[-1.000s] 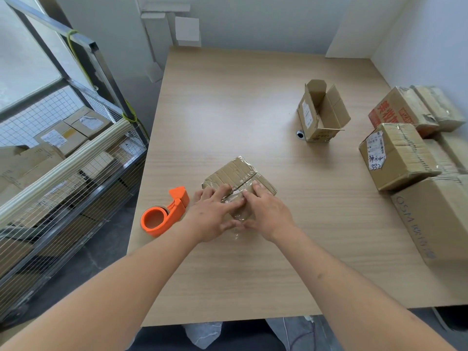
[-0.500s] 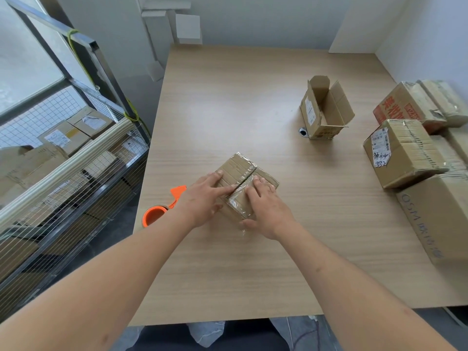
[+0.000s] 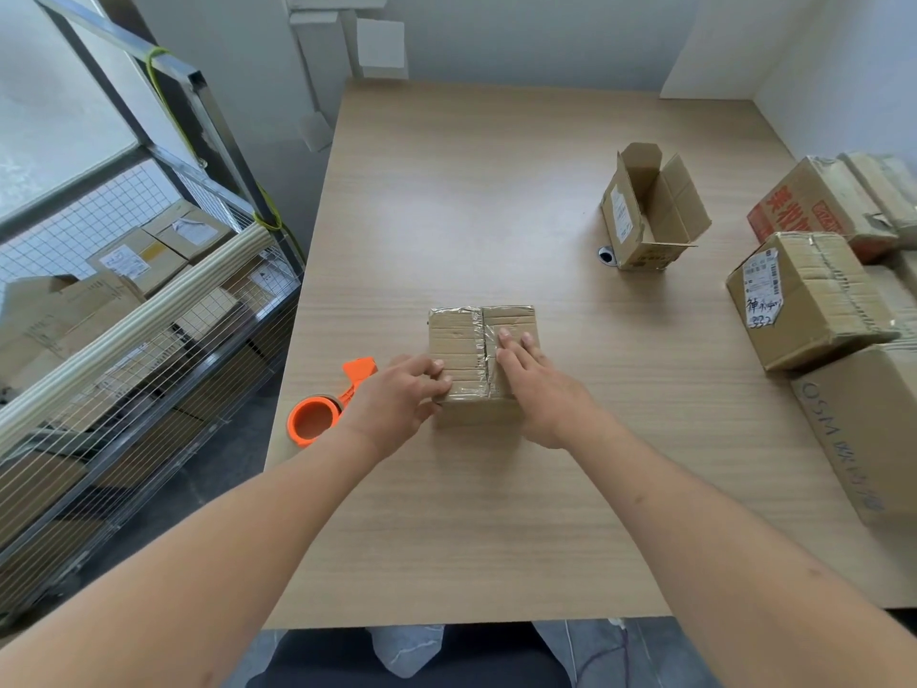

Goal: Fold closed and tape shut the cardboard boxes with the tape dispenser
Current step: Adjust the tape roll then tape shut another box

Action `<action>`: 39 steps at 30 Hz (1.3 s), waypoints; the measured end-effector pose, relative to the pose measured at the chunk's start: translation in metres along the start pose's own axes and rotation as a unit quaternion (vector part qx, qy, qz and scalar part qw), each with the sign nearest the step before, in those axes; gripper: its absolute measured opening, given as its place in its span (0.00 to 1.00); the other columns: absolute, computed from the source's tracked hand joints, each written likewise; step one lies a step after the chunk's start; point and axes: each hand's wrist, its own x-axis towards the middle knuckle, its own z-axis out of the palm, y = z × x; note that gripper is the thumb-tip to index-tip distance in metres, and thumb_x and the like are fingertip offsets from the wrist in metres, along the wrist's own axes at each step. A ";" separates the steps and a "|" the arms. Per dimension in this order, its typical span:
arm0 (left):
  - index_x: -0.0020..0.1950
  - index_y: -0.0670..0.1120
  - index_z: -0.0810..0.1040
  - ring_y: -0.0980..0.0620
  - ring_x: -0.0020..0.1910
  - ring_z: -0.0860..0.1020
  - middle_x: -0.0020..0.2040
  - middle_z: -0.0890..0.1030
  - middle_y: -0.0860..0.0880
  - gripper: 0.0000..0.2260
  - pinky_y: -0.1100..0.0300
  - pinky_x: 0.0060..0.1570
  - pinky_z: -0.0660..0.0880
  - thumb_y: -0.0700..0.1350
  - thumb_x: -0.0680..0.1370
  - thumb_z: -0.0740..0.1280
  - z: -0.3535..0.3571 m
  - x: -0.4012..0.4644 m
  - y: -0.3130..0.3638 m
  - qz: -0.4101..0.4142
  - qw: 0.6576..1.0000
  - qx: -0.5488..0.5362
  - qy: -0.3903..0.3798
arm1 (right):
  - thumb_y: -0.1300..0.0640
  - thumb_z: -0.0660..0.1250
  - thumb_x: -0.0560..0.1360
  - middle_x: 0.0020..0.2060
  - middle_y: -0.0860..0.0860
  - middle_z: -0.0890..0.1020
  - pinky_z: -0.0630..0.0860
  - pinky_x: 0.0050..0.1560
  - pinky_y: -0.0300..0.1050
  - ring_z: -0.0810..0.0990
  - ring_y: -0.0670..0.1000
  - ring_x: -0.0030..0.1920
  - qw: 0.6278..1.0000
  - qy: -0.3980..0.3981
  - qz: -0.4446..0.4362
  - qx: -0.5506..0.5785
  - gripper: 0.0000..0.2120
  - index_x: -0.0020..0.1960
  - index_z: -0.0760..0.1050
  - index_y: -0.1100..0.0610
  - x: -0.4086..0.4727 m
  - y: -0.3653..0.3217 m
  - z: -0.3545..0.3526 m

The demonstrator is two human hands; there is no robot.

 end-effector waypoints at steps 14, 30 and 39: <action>0.50 0.53 0.88 0.44 0.62 0.79 0.57 0.82 0.49 0.10 0.38 0.75 0.59 0.41 0.72 0.80 -0.011 0.013 -0.026 0.043 0.998 0.007 -0.033 | 0.35 0.65 0.78 0.83 0.44 0.45 0.59 0.79 0.55 0.41 0.52 0.82 0.997 0.053 0.019 0.059 0.39 0.79 0.55 0.54 0.005 -0.007 0.016; 0.75 0.45 0.72 0.42 0.70 0.73 0.73 0.72 0.46 0.30 0.46 0.68 0.71 0.48 0.75 0.76 -0.014 0.012 -0.031 -0.115 0.991 0.059 -0.043 | 0.10 0.54 0.52 0.80 0.60 0.45 0.44 0.77 0.70 0.36 0.67 0.79 0.953 0.095 0.259 0.124 0.65 0.80 0.50 0.45 0.027 -0.062 0.017; 0.82 0.45 0.59 0.46 0.79 0.60 0.81 0.60 0.46 0.29 0.52 0.77 0.58 0.47 0.82 0.64 -0.019 0.019 -0.045 -0.138 0.982 0.100 -0.088 | 0.11 0.58 0.43 0.79 0.61 0.34 0.44 0.75 0.71 0.38 0.72 0.78 0.913 0.063 0.359 0.182 0.72 0.79 0.42 0.40 0.052 -0.090 0.017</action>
